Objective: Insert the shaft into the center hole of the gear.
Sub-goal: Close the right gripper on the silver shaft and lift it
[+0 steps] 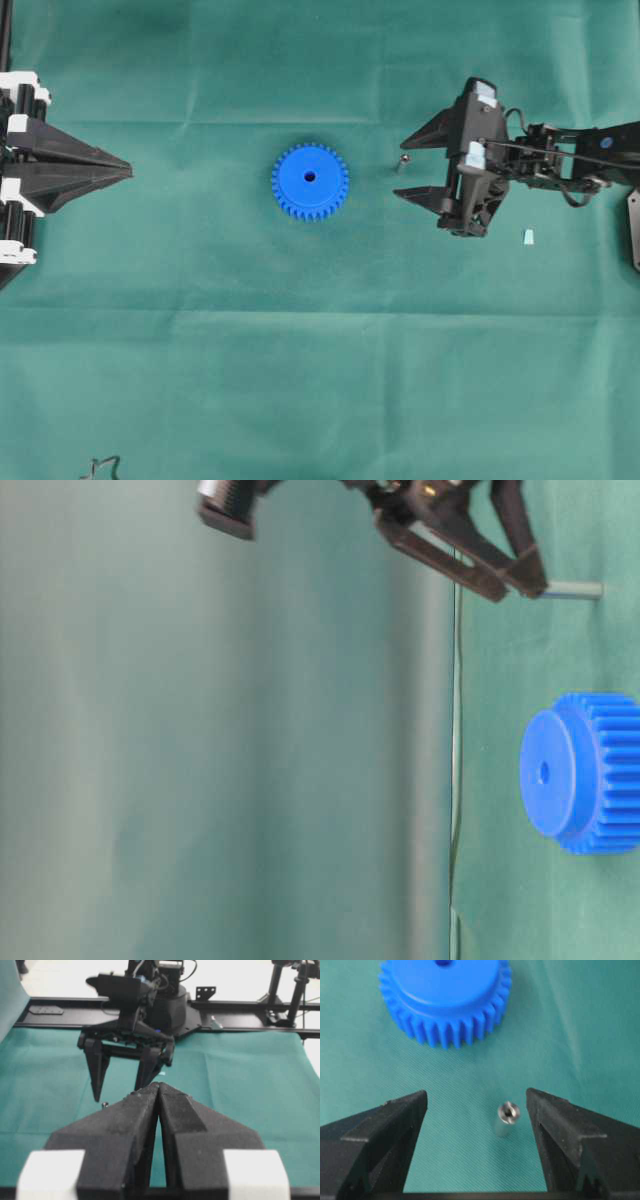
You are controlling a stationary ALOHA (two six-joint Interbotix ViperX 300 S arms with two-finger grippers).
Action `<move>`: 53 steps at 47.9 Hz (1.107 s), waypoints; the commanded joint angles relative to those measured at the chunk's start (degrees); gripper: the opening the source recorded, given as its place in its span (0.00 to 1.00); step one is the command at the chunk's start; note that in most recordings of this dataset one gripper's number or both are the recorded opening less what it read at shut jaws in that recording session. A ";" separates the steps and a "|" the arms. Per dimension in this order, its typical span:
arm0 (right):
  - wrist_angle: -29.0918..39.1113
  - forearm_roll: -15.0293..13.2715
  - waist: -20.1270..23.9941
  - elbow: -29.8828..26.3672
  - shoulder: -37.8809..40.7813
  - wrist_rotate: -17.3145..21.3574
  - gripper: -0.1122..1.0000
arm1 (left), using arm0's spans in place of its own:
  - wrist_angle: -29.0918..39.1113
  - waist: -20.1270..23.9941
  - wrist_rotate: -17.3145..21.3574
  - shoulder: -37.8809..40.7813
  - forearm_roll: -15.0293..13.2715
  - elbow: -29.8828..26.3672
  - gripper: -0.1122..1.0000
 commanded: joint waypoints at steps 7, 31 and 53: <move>-1.76 0.53 -1.05 -0.88 1.32 0.00 0.83 | -0.18 -0.09 0.00 0.18 0.18 -1.67 0.10; -1.14 0.53 -1.05 -0.79 1.32 0.09 0.28 | -0.18 -0.09 0.00 0.18 0.09 -1.58 0.10; 1.76 0.53 -1.05 -1.49 -3.96 -0.26 0.25 | 0.53 -0.09 -0.09 0.26 0.09 -1.58 0.10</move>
